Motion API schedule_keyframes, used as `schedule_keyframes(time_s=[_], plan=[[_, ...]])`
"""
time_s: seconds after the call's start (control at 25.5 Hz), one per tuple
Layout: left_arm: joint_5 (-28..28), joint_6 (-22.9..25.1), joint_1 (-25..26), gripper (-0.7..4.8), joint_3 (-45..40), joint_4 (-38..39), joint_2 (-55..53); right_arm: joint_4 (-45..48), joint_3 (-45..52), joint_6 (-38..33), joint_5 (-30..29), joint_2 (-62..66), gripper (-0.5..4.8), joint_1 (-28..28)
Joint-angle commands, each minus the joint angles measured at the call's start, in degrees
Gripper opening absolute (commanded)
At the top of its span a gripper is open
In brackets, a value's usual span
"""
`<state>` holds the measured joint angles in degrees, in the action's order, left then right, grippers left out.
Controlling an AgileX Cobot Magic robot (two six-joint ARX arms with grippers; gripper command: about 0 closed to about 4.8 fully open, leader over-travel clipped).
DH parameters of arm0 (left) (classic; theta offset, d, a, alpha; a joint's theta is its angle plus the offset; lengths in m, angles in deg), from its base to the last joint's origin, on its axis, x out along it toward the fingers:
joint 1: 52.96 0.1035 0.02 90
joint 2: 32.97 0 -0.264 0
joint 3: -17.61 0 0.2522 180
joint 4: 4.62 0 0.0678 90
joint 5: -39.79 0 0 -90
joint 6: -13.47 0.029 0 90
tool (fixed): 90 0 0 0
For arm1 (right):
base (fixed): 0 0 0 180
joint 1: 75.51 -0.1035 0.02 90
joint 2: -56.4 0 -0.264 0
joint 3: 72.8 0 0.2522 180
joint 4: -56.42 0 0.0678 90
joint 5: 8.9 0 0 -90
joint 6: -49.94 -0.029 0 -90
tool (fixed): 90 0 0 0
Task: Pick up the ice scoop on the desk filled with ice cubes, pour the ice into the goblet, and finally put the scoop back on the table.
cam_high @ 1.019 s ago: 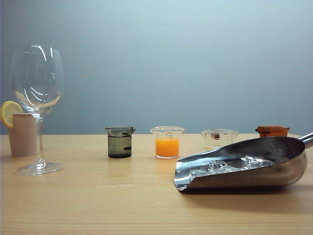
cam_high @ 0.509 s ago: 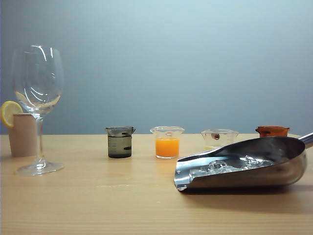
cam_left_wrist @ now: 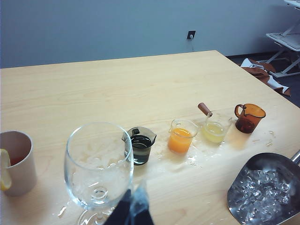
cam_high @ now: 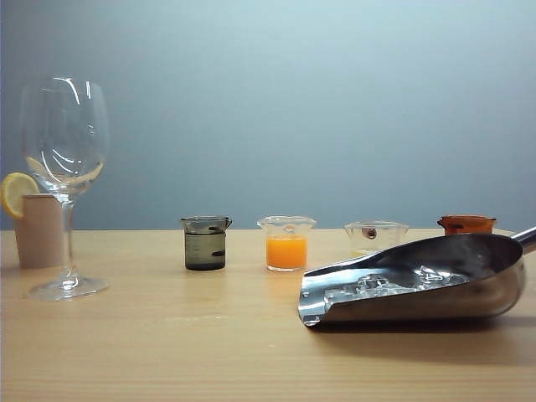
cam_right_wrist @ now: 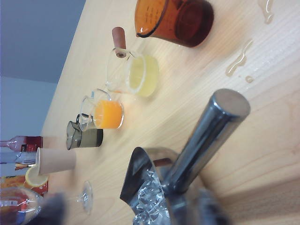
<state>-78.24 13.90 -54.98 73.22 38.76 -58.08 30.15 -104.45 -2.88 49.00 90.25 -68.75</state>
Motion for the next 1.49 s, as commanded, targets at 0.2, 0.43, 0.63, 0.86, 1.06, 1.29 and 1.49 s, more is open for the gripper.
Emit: schedule_keyframes(time_s=[0.2,0.43,0.63,0.86,1.06,1.29,1.49], plan=[[-0.1,1.3,-0.1,-0.05,0.3,-0.5,0.1,0.8,1.0,0.1,0.2,1.3,3.46,0.1],[-0.1,1.3,-0.1,-0.05,0.3,-0.5,0.1,8.5,5.4,-0.8,2.2,2.9,3.46,0.3],[-0.1,1.3,-0.1,-0.05,0.3,-0.5,0.1,12.6,5.7,-0.8,2.5,6.5,3.46,0.3],[-0.1,1.3,-0.1,-0.05,0.3,-0.5,0.1,19.1,5.7,-1.4,2.4,12.7,3.46,0.2],[-0.1,1.3,-0.1,-0.05,0.3,-0.5,0.1,24.6,5.7,-1.5,1.2,17.9,3.46,0.2],[-0.1,1.3,-0.1,-0.05,0.3,-0.5,0.1,32.2,5.7,-1.9,-0.3,24.2,3.45,0.2],[-0.1,1.3,-0.1,-0.05,0.3,-0.5,0.1,35.1,5.7,-1.8,-0.6,26.6,3.33,-0.4]])
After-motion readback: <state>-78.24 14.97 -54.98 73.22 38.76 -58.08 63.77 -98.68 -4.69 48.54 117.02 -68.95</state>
